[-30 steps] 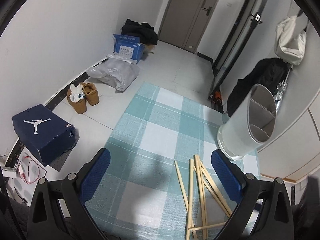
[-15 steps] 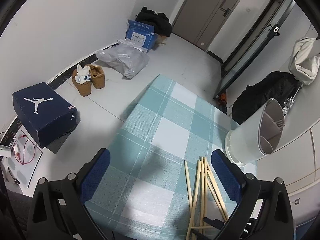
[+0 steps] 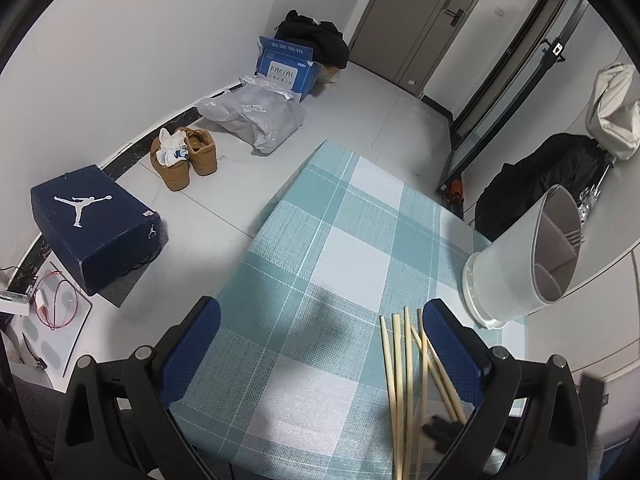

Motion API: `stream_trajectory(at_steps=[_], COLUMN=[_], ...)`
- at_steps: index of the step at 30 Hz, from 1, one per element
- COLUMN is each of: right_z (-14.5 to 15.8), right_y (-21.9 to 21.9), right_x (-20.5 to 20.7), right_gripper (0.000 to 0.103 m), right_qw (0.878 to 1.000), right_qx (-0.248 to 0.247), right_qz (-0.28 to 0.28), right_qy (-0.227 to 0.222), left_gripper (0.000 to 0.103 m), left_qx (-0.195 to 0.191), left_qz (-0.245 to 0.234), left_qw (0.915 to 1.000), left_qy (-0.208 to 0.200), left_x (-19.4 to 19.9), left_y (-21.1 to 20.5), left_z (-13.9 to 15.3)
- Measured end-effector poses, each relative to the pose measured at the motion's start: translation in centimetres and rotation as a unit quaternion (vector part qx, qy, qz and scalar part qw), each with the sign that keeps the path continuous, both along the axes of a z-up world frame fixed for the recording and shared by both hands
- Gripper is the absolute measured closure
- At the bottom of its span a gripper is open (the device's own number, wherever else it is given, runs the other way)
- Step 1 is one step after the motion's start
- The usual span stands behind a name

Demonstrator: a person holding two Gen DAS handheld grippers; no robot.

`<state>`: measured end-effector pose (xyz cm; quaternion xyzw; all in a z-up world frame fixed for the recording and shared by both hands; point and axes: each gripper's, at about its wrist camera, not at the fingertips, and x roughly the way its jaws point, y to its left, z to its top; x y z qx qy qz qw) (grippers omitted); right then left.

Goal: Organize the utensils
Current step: 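Close the right tool on the wooden chopsticks and lift, then grasp remaining chopsticks with the left tool while the right tool holds its chopsticks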

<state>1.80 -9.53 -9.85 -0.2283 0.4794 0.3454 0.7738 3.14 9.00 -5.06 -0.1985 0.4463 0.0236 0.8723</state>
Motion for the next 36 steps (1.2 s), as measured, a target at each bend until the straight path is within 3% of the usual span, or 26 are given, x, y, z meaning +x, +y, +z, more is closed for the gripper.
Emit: stream_trajectory(at_steps=[4,10,20,26,31,36], right_z=[1.5,4.1,7.3,8.5,8.4,8.6], right_y=[-1.6,-5.0,-8.9,-10.8,-11.5,-12.1], right_x=[1.7,4.6,6.4,7.2,7.6,8.0], right_gripper=[0.099,0.099,0.099,0.099,0.099,0.099], right_qw=[0.998,0.981,0.947,0.933,0.931,0.929], right_qx=[0.044,0.132,0.234,0.266,0.268,0.273], right_qz=[-0.051,-0.139,-0.220,-0.242,-0.247,-0.250], right_qy=[0.005,0.020,0.010,-0.003,-0.011,-0.017], left_gripper=[0.004,0.004,0.005,0.010,0.011,0.026], left_qx=[0.010,-0.004,0.064,0.095,0.108,0.147], left_qz=[-0.002,-0.012,-0.062,-0.065,-0.069,-0.076], left_qw=[0.9999,0.9991,0.9910,0.9846,0.9818,0.9751], left_qy=[0.009,0.042,0.100,0.132,0.141,0.147], left_x=[0.1,0.6,1.7,2.6,3.1,3.7], left_y=[-0.2,-0.7,-4.6,-5.8,-6.3,-7.4], left_z=[-0.6,-2.2,-4.3,-5.6,-5.8,-5.8])
